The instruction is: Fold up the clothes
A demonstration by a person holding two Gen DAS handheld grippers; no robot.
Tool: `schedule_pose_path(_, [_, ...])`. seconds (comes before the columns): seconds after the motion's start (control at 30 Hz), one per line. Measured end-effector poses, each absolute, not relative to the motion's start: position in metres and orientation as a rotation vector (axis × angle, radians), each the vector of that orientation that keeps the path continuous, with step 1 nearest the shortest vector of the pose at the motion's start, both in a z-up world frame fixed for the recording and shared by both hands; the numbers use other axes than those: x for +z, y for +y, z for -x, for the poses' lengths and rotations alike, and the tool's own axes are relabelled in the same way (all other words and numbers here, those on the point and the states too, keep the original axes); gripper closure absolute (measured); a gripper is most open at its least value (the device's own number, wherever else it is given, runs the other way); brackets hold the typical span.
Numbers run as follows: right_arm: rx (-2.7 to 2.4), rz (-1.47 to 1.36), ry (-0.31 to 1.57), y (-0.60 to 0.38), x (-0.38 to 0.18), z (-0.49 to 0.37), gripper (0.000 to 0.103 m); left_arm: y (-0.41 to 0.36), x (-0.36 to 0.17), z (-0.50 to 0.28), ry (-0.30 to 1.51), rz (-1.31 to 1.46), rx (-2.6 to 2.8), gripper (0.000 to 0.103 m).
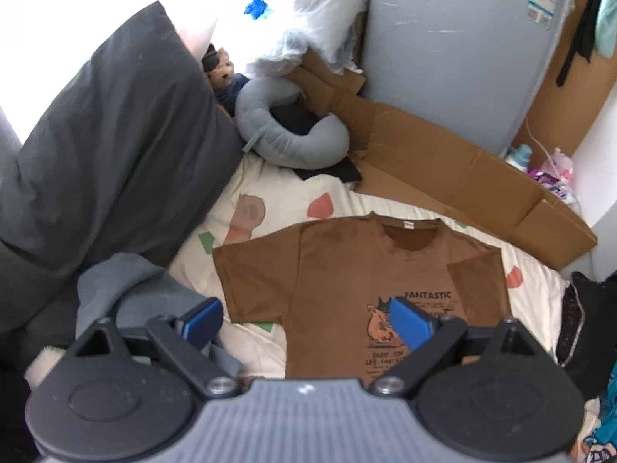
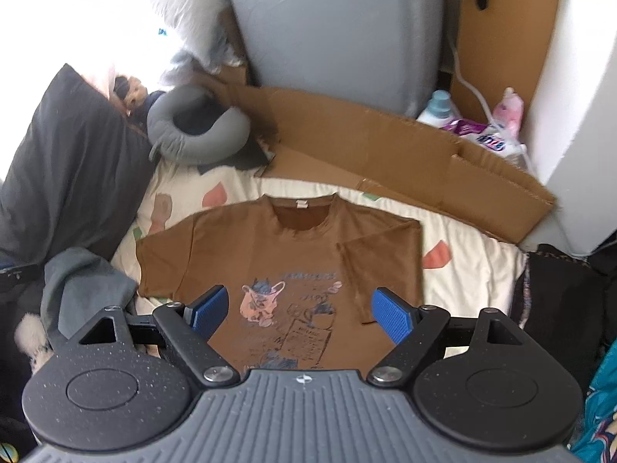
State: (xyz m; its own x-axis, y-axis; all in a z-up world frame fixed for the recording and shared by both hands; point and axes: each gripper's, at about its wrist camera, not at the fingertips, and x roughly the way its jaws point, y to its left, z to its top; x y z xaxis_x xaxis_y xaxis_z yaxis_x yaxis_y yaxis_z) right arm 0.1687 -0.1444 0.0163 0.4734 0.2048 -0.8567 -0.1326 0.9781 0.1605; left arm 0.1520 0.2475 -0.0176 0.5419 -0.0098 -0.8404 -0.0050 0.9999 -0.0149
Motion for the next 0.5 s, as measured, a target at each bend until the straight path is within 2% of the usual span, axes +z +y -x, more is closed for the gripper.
schedule_pose_path(0.5, [0.319,-0.002,1.111,-0.084,-0.093,-0.216,0.017,0.278,-0.126,-0.185,0.991,0.153,0.020,0.008])
